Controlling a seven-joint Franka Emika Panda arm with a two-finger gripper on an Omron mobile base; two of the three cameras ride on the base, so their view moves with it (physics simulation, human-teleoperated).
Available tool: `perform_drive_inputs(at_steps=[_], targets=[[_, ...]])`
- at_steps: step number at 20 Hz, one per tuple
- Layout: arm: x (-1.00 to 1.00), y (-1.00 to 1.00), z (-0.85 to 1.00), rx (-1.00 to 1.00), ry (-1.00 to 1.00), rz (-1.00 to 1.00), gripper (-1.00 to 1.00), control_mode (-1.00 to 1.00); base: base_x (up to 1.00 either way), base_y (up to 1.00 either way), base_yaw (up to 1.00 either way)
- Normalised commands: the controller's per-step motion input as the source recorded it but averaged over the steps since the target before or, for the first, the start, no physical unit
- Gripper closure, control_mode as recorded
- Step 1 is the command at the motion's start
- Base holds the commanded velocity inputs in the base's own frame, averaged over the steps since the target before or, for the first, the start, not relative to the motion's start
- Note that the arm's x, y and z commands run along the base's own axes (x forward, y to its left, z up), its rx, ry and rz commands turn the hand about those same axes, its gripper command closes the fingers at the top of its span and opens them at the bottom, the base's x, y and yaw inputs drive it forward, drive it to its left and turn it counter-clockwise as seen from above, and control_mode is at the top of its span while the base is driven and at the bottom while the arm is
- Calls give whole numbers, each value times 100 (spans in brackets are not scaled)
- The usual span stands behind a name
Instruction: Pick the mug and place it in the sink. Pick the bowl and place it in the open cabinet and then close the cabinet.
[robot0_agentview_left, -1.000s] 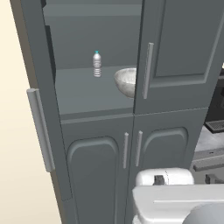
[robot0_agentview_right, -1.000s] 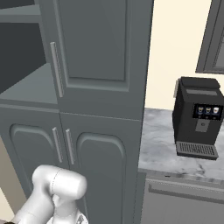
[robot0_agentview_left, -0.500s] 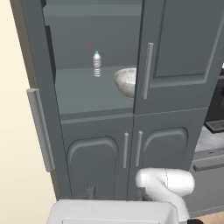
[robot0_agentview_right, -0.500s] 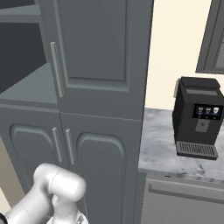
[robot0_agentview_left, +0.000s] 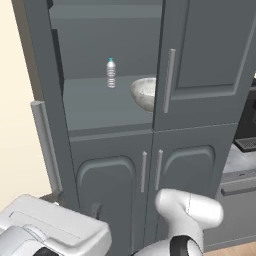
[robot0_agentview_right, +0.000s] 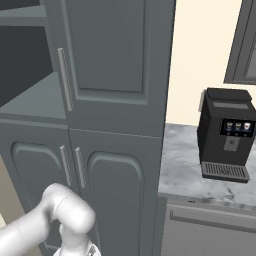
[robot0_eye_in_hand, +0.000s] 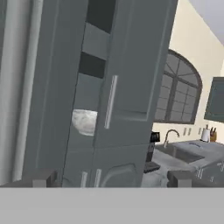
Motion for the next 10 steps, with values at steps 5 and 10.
perform_drive_inputs(at_steps=[5, 10], targets=[[40, 34, -15, -3, -1, -60, -100, -100, 0, 0, 0], [49, 30, -17, -2, -1, -52, -100, -100, 0, 0, 0]])
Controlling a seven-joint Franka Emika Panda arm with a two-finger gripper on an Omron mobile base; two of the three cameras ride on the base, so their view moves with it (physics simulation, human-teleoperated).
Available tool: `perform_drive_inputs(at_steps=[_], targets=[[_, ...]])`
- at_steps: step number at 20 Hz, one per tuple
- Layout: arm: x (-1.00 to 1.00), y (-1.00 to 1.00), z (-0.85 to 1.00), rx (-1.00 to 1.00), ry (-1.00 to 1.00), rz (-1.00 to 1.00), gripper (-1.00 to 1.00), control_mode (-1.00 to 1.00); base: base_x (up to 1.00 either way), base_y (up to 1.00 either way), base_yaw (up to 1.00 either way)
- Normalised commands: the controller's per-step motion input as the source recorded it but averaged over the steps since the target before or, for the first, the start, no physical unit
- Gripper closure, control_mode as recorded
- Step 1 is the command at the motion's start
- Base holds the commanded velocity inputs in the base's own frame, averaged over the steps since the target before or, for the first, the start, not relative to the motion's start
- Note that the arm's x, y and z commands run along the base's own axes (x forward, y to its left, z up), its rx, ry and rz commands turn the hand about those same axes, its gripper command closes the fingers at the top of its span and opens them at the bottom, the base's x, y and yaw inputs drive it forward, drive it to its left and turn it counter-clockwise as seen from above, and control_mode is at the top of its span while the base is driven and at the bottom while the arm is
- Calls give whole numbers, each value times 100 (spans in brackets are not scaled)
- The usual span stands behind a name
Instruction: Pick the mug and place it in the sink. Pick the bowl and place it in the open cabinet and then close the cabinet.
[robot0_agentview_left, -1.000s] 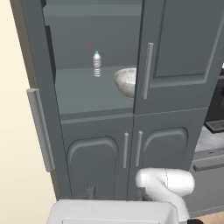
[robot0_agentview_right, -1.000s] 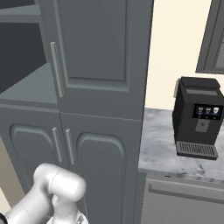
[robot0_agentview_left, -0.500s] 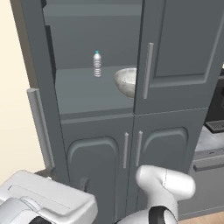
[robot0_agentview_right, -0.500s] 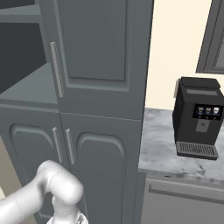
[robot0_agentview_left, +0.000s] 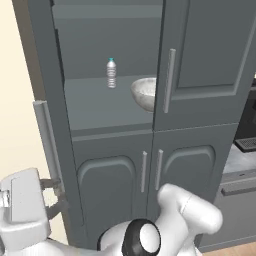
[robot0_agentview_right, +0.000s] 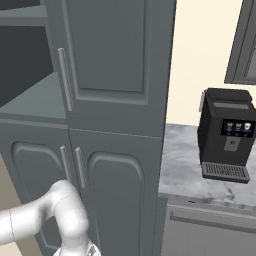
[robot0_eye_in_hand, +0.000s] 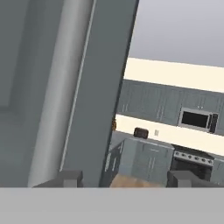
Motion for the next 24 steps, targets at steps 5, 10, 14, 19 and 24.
perform_drive_inputs(at_steps=[5, 10, 14, 19, 24], targets=[[73, 61, -10, -1, 0, -16, -100, -100, 0, 0, 0], [42, -3, -40, -6, -1, 10, -100, -100, 0, 0, 0], [4, -54, -52, -11, -5, 27, -100, -100, 0, 0, 0], [7, -98, -52, -5, 0, 59, -100, -100, 0, 0, 0], [25, -97, -55, -8, 3, 65, -100, -100, 0, 0, 0]])
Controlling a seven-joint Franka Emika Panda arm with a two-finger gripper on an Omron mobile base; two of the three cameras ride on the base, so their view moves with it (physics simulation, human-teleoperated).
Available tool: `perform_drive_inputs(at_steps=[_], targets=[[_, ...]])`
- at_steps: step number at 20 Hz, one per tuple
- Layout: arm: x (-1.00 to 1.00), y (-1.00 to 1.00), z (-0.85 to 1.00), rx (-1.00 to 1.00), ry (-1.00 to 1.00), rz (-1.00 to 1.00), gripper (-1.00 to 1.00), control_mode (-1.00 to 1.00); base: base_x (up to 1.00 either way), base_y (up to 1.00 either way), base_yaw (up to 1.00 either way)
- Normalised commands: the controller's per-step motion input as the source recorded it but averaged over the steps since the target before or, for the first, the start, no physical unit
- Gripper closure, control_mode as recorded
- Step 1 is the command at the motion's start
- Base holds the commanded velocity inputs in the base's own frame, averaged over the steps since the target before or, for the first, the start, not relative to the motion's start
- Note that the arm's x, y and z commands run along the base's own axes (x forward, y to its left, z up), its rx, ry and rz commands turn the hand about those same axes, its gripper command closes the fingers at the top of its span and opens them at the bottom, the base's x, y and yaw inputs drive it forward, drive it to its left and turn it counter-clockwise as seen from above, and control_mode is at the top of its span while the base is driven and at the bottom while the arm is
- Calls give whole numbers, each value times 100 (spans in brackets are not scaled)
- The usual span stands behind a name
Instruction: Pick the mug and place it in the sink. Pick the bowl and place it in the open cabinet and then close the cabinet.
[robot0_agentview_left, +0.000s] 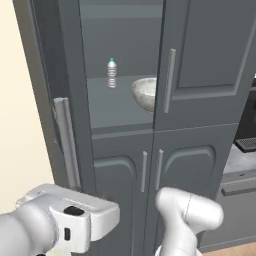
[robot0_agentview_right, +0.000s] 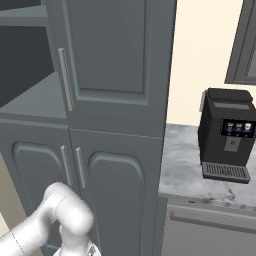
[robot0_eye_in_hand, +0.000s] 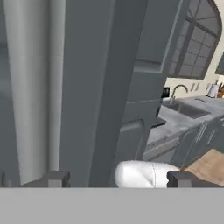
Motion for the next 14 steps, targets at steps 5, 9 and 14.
perform_drive_inputs(at_steps=[5, 9, 14], targets=[[61, -87, -32, -17, 17, 63, -100, -100, 0, 0, 0], [70, -92, -14, -19, 22, 58, -100, -100, 0, 0, 0], [82, -100, -15, -8, 15, 37, -100, -100, 0, 0, 0]])
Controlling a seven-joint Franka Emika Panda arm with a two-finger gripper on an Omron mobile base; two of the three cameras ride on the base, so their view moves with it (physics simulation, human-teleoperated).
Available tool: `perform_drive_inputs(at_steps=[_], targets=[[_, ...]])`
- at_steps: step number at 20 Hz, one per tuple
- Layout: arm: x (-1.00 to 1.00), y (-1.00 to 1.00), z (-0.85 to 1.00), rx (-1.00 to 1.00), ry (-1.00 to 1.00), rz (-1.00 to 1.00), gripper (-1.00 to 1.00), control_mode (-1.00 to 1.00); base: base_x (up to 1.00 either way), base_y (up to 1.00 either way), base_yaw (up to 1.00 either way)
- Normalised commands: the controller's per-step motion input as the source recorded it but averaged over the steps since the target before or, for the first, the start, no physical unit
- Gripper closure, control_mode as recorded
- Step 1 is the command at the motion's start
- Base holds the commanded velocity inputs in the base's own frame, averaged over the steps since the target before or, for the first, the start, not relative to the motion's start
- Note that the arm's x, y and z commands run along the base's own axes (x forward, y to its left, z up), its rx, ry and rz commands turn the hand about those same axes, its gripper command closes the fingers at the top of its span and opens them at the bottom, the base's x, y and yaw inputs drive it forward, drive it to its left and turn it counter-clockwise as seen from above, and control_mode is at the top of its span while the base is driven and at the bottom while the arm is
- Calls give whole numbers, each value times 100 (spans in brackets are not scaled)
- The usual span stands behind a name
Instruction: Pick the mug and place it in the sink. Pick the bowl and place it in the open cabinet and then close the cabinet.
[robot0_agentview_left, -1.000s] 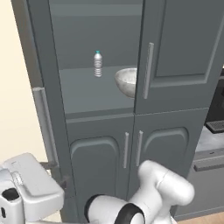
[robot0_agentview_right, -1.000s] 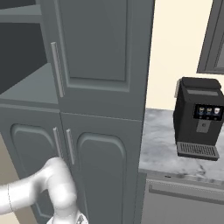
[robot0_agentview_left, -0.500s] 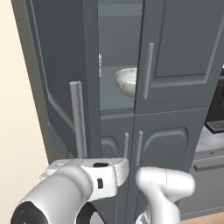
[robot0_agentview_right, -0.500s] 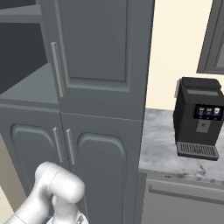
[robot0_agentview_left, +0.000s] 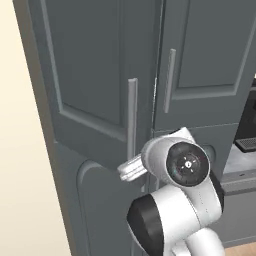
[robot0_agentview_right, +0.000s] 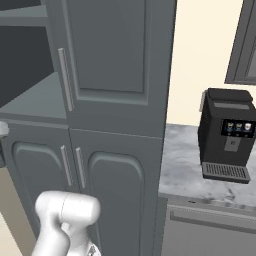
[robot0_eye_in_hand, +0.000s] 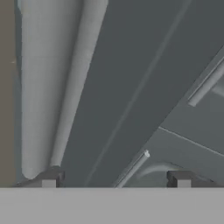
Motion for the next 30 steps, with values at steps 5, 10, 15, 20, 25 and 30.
perform_drive_inputs(at_steps=[5, 10, 15, 20, 25, 30], targets=[[94, -100, -27, -4, 10, 29, -100, -100, 0, 0, 0], [98, -83, -19, -4, 4, 4, -100, -100, 0, 0, 0], [97, -28, -1, -7, 13, -31, -100, -100, 0, 0, 0], [74, 0, -14, -2, 4, -59, -100, -100, 0, 0, 0], [73, -7, -40, 1, -20, -59, -100, -100, 0, 0, 0], [60, -22, -42, 7, -51, -30, -100, -100, 0, 0, 0]])
